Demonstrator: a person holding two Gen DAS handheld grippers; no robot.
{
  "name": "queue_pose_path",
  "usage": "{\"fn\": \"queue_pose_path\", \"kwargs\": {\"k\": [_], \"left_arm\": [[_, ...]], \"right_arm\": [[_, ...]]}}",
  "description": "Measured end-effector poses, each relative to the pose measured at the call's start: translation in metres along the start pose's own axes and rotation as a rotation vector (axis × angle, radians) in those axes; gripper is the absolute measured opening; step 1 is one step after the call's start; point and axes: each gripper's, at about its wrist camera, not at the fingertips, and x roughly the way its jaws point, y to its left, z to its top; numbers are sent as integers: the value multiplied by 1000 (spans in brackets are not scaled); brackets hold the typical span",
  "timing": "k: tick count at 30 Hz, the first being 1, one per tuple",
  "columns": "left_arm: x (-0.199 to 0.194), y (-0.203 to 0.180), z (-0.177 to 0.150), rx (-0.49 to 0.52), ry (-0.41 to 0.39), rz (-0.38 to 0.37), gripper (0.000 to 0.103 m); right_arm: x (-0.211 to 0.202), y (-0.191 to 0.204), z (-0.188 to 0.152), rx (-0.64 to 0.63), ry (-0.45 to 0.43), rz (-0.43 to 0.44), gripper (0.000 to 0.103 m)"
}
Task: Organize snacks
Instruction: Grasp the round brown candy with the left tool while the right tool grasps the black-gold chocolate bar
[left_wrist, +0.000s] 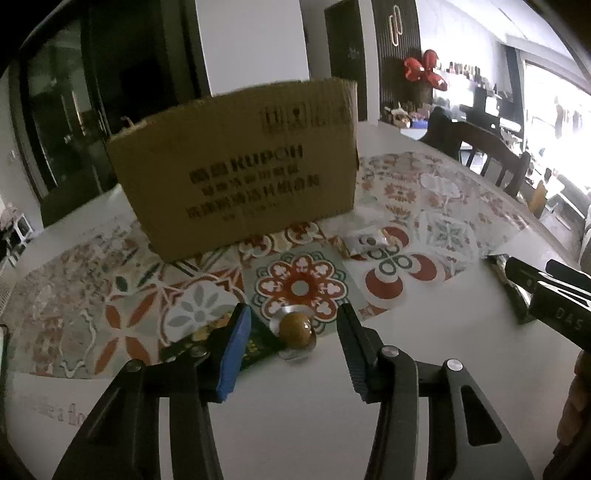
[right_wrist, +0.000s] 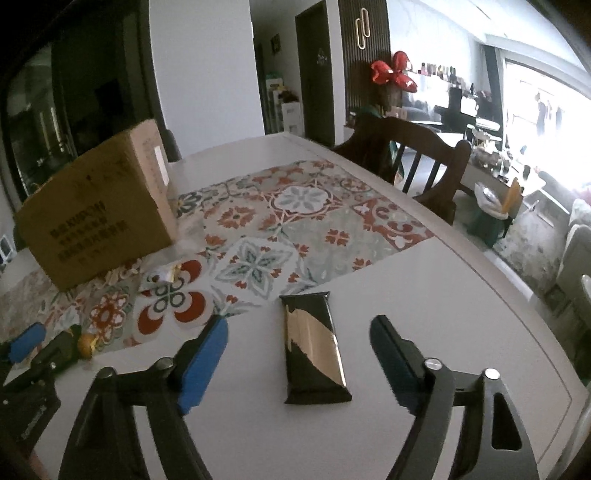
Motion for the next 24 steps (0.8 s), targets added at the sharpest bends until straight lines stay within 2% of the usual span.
{"fn": "queue_pose_path", "kwargs": {"k": [6, 8, 13, 24], "left_arm": [[13, -3, -1, 8, 33, 1, 42], [16, -4, -2, 17, 36, 13, 41], [24, -1, -3, 4, 64, 8, 38], [34, -2, -4, -6, 97, -27, 34]], "right_arm": [[17, -2, -2, 8, 56, -4, 70], [18, -2, -3, 9, 66, -6, 63], [23, 2, -7, -3, 79, -1, 62], [29, 2, -7, 3, 108, 6, 48]]}}
